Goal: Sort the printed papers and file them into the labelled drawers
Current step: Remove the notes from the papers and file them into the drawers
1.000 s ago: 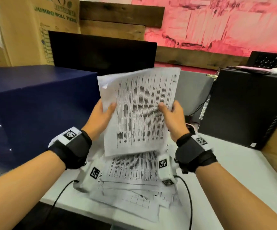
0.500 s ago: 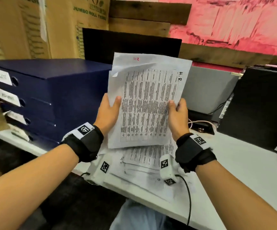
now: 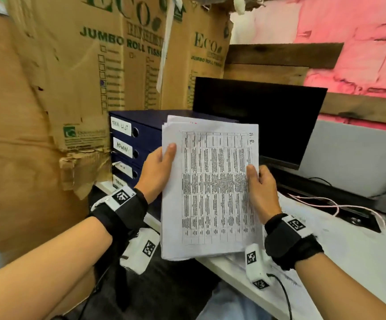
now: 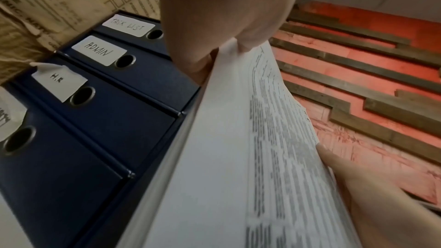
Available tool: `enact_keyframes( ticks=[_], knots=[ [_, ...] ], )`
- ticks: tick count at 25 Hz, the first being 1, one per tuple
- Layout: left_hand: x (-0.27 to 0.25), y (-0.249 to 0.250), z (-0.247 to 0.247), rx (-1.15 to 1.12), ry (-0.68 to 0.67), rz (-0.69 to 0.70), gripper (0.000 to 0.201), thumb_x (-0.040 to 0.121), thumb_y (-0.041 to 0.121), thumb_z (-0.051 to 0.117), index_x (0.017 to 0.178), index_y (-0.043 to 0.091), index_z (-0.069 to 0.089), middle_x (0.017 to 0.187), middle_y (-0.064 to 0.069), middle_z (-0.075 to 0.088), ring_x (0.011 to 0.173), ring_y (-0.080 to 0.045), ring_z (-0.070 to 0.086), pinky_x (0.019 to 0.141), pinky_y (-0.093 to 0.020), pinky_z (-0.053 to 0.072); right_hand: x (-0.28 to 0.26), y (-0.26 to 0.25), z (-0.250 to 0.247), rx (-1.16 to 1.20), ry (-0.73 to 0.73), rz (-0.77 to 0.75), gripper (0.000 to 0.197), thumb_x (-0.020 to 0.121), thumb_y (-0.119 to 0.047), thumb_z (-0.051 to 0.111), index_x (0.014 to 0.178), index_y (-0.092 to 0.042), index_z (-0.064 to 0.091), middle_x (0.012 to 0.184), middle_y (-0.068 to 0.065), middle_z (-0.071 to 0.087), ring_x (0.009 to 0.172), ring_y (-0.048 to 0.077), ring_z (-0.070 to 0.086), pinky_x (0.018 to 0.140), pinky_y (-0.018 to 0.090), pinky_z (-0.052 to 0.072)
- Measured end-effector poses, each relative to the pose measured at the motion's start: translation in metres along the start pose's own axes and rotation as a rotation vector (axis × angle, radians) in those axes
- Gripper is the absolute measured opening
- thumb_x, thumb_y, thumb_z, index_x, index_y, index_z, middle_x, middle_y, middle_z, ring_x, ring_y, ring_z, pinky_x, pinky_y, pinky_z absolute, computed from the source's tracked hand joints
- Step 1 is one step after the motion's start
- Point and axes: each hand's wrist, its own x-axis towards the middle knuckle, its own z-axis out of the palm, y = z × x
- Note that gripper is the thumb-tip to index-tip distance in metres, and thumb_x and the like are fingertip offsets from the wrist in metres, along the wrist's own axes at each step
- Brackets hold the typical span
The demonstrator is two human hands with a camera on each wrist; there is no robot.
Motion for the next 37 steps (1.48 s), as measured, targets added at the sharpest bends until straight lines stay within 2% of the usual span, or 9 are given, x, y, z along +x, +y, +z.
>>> enact_keyframes(
  ticks=[5, 10, 16, 19, 23, 27, 30, 33, 37],
  knots=[
    [-0.001, 0.008, -0.011, -0.142, 0.083, 0.108, 0.025, 0.100, 0.023, 0.048, 0.116, 0.006, 0.059, 0.107, -0.001, 0.069, 0.092, -0.005, 0.068, 0.072, -0.018, 0.053, -0.014, 0.005, 0.010, 0.004, -0.048, -0.047, 0.034, 0.101, -0.037, 0.040, 0.094, -0.006, 0.048, 0.087, 0.015, 0.054, 0.077, 0.015, 0.048, 0.074, 0.040, 0.046],
    [0.005, 0.004, -0.012, -0.198, 0.104, 0.094, 0.024, 0.100, 0.024, 0.050, 0.110, 0.005, 0.061, 0.104, -0.009, 0.071, 0.093, -0.018, 0.070, 0.078, -0.030, 0.057, -0.015, 0.003, 0.021, 0.073, -0.099, -0.058, 0.018, 0.102, -0.032, 0.040, 0.099, -0.018, 0.051, 0.092, -0.010, 0.055, 0.083, 0.002, 0.053, 0.080, 0.023, 0.044],
    [0.012, -0.026, -0.034, -0.088, 0.226, -0.053, 0.034, 0.102, 0.034, 0.039, 0.085, 0.011, 0.056, 0.076, -0.004, 0.057, 0.064, -0.006, 0.052, 0.058, -0.022, 0.045, -0.001, 0.011, 0.028, 0.089, 0.031, -0.056, 0.026, 0.101, -0.032, 0.044, 0.094, -0.008, 0.051, 0.093, 0.015, 0.061, 0.080, 0.018, 0.057, 0.076, 0.034, 0.050],
    [0.018, -0.055, -0.063, -0.020, 0.315, -0.259, 0.025, 0.102, 0.024, 0.039, 0.105, 0.008, 0.058, 0.083, -0.005, 0.053, 0.062, -0.011, 0.046, 0.057, -0.026, 0.042, -0.002, 0.010, 0.025, 0.060, 0.086, -0.065, 0.028, 0.102, -0.025, 0.043, 0.075, -0.021, 0.041, 0.069, -0.004, 0.044, 0.059, 0.002, 0.040, 0.059, 0.018, 0.037],
    [0.024, -0.081, -0.089, 0.261, 0.234, -0.233, 0.031, 0.098, 0.006, 0.035, 0.118, 0.013, 0.057, 0.071, -0.003, 0.048, 0.052, -0.015, 0.039, 0.053, -0.027, 0.037, -0.005, 0.023, 0.032, 0.006, 0.049, -0.020, 0.029, 0.102, -0.026, 0.043, 0.075, -0.016, 0.038, 0.067, -0.005, 0.037, 0.058, 0.009, 0.032, 0.056, 0.023, 0.031],
    [0.025, -0.083, -0.081, 0.379, 0.221, -0.105, 0.048, 0.085, -0.012, 0.031, 0.106, 0.016, 0.063, 0.091, -0.002, 0.052, 0.068, -0.013, 0.047, 0.060, -0.023, 0.037, -0.002, 0.031, 0.039, -0.013, 0.020, 0.004, 0.028, 0.102, -0.029, 0.043, 0.081, -0.011, 0.043, 0.071, -0.001, 0.041, 0.061, 0.012, 0.036, 0.058, 0.028, 0.034],
    [0.024, -0.097, -0.089, 0.371, 0.379, -0.234, 0.040, 0.081, -0.012, 0.036, 0.093, 0.012, 0.066, 0.087, -0.003, 0.060, 0.084, -0.021, 0.056, 0.072, -0.025, 0.039, -0.001, 0.032, 0.044, -0.021, -0.007, -0.004, 0.029, 0.102, -0.029, 0.043, 0.081, -0.008, 0.044, 0.072, -0.001, 0.042, 0.061, 0.010, 0.037, 0.058, 0.025, 0.035],
    [0.022, -0.113, -0.099, 0.511, 0.232, -0.301, 0.039, 0.083, -0.006, 0.039, 0.100, 0.014, 0.068, 0.067, 0.001, 0.055, 0.067, -0.022, 0.048, 0.066, -0.027, 0.036, -0.003, 0.032, 0.048, 0.004, -0.023, 0.019, 0.028, 0.102, -0.027, 0.043, 0.075, -0.023, 0.042, 0.067, -0.009, 0.041, 0.054, 0.003, 0.036, 0.054, 0.018, 0.032],
    [0.020, -0.119, -0.098, 0.495, 0.132, -0.274, 0.045, 0.080, -0.008, 0.041, 0.103, 0.021, 0.065, 0.072, 0.005, 0.051, 0.070, -0.021, 0.045, 0.071, -0.029, 0.038, -0.004, 0.034, 0.058, 0.002, -0.024, 0.044, 0.029, 0.102, -0.025, 0.043, 0.073, -0.025, 0.040, 0.065, -0.010, 0.040, 0.053, 0.004, 0.035, 0.052, 0.017, 0.031]
  ],
)
